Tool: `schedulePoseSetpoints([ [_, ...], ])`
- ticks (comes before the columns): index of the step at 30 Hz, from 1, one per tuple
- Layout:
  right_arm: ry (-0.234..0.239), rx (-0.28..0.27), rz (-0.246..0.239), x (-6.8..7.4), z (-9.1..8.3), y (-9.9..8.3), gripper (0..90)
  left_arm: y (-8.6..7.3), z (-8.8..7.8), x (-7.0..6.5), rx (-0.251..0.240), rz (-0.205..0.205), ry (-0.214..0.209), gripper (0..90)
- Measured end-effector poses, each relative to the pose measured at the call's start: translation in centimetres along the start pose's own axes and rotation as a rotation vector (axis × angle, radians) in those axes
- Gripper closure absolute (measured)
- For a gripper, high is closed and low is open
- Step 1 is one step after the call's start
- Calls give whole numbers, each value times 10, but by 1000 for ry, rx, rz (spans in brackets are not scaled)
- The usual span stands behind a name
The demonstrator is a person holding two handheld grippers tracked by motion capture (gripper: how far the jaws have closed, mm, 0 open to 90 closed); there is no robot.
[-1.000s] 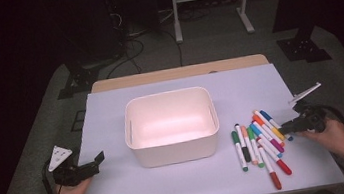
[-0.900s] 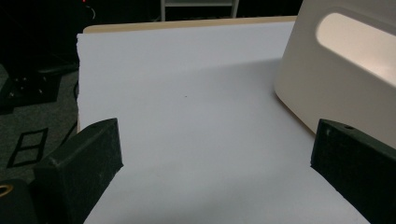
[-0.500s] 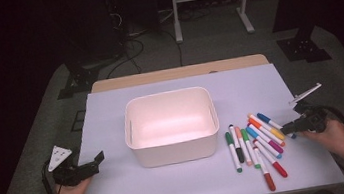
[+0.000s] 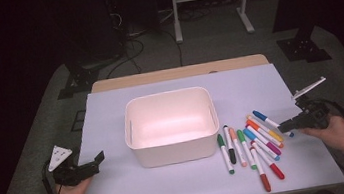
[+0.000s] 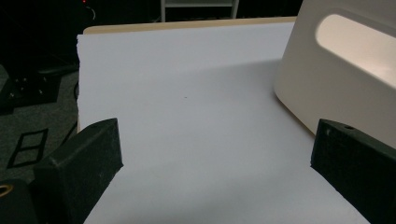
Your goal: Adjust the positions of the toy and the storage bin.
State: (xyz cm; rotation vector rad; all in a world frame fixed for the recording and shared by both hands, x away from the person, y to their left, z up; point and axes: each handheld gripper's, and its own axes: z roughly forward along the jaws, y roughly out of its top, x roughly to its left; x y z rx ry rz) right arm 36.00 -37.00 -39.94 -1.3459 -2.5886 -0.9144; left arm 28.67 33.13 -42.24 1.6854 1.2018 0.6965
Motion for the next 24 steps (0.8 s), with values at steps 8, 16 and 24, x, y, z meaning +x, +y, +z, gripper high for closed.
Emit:
schedulePoseSetpoints([
  [8, 81, -18, -62, 26, -19, 20, 753, 0, -1, 1, -2, 0, 1, 7],
  [16, 116, -14, -151, 62, -48, 45, 753, 1, -1, 0, -4, 0, 0, 7],
  [24, 143, -1, -243, 98, -68, 74, 753, 1, -2, 1, -5, -2, 1, 7],
])
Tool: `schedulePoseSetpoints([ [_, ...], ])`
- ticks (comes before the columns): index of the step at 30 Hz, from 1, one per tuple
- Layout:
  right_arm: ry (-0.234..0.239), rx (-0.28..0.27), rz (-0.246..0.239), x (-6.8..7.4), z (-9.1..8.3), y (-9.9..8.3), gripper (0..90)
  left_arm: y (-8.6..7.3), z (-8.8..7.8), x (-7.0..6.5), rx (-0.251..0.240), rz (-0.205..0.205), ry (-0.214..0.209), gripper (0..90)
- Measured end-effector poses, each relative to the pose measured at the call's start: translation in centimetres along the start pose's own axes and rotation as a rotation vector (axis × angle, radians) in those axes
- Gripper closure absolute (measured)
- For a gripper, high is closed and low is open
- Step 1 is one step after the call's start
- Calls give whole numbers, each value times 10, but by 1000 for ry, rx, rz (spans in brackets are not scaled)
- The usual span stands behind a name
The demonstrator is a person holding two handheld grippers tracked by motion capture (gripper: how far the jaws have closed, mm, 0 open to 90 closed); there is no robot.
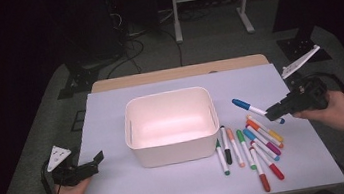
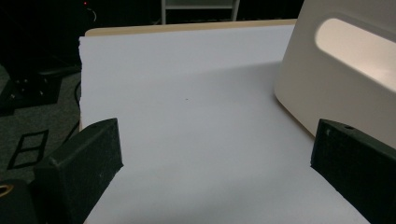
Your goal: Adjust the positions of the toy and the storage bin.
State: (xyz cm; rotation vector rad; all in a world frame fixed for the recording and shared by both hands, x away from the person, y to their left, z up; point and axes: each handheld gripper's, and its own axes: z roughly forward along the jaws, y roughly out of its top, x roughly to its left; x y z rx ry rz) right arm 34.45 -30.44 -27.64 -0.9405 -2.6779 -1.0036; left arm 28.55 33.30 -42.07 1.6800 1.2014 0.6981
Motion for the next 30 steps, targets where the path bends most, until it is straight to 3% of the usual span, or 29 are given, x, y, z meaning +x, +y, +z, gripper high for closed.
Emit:
schedulePoseSetpoints([
  [7, 23, 51, -75, 23, 4, 33, 753, 0, 0, 0, -4, -5, -1, 7],
  [17, 59, 86, -151, 45, 18, 70, 753, 0, -1, 1, -8, -6, -1, 7],
  [19, 69, 101, -189, 53, 25, 84, 753, 0, -1, 1, -6, -6, -1, 7],
  [30, 104, 172, -291, 76, 58, 127, 753, 0, -2, 2, -10, -7, -4, 7],
])
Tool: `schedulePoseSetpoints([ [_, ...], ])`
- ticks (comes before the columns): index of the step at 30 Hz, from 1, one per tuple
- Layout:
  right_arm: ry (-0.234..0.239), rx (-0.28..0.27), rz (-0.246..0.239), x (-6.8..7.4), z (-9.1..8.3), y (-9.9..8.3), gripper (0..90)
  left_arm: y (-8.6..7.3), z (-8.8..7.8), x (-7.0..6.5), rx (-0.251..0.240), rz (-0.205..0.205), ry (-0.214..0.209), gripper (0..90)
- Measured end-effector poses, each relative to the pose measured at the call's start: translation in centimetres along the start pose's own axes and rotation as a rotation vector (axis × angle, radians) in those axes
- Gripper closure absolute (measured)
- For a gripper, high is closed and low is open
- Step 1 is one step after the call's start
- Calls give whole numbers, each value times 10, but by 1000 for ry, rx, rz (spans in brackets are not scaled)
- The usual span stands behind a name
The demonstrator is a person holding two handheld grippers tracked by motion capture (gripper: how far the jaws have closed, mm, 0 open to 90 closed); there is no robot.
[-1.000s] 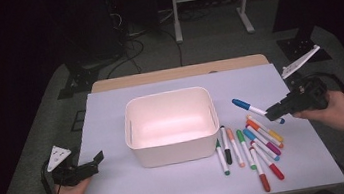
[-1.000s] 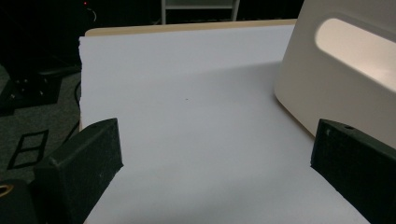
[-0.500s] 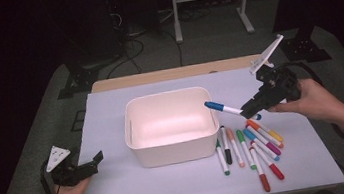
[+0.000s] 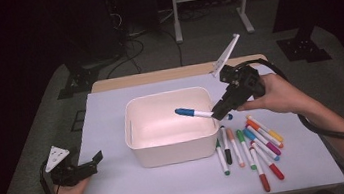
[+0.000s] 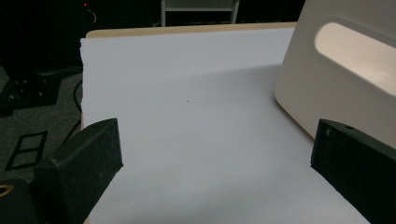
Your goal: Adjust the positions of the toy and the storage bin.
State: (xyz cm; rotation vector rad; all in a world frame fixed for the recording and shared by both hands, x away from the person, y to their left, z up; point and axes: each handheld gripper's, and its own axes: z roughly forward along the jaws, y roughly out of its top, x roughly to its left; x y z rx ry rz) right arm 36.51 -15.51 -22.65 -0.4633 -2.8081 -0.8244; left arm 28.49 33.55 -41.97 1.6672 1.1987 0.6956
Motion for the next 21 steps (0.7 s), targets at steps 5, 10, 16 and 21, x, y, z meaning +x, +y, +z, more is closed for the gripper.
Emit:
schedulePoseSetpoints([
  [5, 21, 22, -20, -2, 14, 15, 752, 0, 0, 0, -3, -6, -2, 7],
  [10, 41, 48, -47, -6, 30, 31, 752, 0, 0, 0, -3, -6, -4, 7],
  [16, 52, 83, -68, -11, 50, 45, 752, 0, 0, 1, -4, -5, -5, 7],
  [21, 58, 115, -65, -21, 73, 52, 752, -1, -1, 2, -10, -11, -3, 7],
])
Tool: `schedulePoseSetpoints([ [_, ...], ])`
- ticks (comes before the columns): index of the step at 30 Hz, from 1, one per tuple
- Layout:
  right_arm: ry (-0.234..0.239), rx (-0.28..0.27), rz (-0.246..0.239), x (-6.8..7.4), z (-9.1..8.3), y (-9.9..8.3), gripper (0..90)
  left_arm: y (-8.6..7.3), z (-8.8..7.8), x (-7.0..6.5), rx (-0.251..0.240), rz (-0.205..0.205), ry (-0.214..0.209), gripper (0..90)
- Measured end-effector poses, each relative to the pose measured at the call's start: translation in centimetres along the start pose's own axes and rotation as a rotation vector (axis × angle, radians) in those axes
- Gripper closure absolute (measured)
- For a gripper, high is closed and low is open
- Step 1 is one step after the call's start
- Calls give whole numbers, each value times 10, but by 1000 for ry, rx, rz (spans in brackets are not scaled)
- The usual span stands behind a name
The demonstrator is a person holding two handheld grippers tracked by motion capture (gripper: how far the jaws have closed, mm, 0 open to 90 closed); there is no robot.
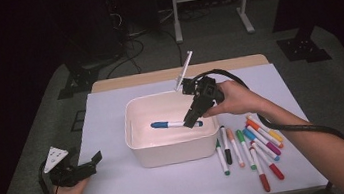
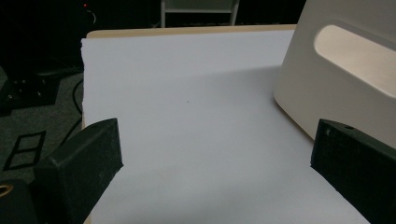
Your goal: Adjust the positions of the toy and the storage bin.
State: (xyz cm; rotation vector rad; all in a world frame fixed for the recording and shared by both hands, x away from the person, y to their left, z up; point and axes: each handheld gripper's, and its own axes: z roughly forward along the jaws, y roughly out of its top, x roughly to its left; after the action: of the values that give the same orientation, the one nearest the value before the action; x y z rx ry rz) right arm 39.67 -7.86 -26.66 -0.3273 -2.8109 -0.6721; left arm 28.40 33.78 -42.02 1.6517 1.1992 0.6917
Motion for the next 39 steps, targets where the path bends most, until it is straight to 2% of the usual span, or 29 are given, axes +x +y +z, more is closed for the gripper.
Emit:
schedulePoseSetpoints([
  [6, 16, 25, 3, -10, 18, 5, 752, 0, 0, 1, 3, 1, 2, 7],
  [16, 39, 61, 3, -16, 41, 9, 745, -1, -1, 1, -1, -1, 0, 7],
  [17, 39, 61, 3, -16, 41, 9, 745, -1, -1, 1, -1, -1, 0, 7],
  [18, 39, 66, 7, -16, 44, 9, 691, -1, -1, 1, 0, 0, 0, 7],
  [23, 36, 58, 12, -16, 45, 7, 679, -1, -1, 1, -3, -5, 2, 7],
  [29, 10, 8, 22, -10, 26, -6, 681, -1, -2, 1, -1, -1, 3, 7],
  [30, -4, -16, 30, -8, 16, -13, 680, -1, -2, 1, 0, -1, 4, 7],
  [31, -4, -16, 30, -8, 16, -13, 680, -1, -2, 1, 0, -1, 4, 7],
  [32, -22, -38, 39, -7, 5, -22, 680, -1, -2, 1, -2, -1, 4, 7],
  [33, -22, -38, 39, -7, 5, -22, 680, -1, -2, 1, -2, -1, 4, 7],
  [34, -37, -64, 52, -5, -6, -30, 679, 0, -2, 1, 0, 0, 5, 7],
  [35, -37, -64, 52, -5, -6, -30, 679, 0, -2, 1, 0, 0, 5, 7],
  [36, -54, -84, 59, -3, -15, -39, 678, 0, -2, 0, 0, 0, 5, 7],
  [39, -71, -101, 72, -1, -24, -48, 678, -1, -2, 0, 1, 0, 6, 7],
])
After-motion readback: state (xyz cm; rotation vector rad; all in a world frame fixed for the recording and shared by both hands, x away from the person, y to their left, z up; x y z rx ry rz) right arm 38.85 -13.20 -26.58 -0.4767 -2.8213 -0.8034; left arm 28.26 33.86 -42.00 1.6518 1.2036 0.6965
